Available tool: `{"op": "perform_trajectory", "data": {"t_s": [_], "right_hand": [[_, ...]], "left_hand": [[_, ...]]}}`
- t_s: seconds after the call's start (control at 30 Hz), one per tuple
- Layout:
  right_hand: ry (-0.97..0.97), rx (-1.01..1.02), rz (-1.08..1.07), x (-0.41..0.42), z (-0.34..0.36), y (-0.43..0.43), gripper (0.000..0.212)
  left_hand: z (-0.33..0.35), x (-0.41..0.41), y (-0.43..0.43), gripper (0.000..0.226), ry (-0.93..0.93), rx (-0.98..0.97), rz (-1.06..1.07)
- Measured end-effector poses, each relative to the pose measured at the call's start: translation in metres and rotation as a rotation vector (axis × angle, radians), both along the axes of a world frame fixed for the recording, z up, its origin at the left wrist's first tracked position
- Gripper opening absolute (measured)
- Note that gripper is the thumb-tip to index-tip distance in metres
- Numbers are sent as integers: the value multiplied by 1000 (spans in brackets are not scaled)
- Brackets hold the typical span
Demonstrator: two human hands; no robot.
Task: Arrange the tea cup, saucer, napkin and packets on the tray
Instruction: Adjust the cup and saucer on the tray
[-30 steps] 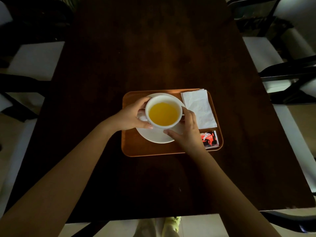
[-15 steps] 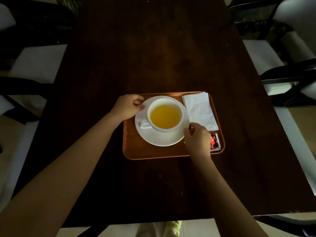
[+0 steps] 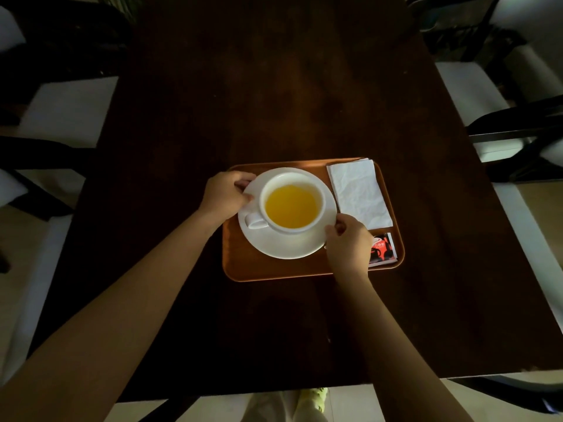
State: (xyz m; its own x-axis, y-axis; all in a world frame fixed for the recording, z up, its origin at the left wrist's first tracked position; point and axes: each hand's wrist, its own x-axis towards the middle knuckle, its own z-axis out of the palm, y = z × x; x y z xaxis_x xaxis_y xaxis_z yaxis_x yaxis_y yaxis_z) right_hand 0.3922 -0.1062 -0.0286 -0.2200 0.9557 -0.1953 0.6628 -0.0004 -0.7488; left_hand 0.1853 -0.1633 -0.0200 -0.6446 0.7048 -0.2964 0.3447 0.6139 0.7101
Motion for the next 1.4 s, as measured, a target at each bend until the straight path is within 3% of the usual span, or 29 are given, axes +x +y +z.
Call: {"op": "perform_trajectory", "data": {"t_s": [0.47, 0.6, 0.67, 0.83, 1.03, 1.4], "right_hand": [[-50, -1, 95, 3, 8, -1, 19], [-180, 252, 73, 22, 19, 20, 25], [-250, 372, 168, 33, 19, 40, 27], [-460, 303, 467, 46, 1, 66, 39], [-387, 313, 454, 50, -5, 60, 39], [-236, 329, 431, 65, -2, 67, 34]], "left_hand": [[6, -1, -6, 41, 157, -69, -78], [32, -6, 6, 35, 332, -62, -70], [52, -6, 22, 33, 350, -2, -69], [87, 34, 90, 32, 309, 21, -290], [58, 85, 139, 26, 273, -292, -509], [27, 115, 143, 35, 412, -371, -495]]}}
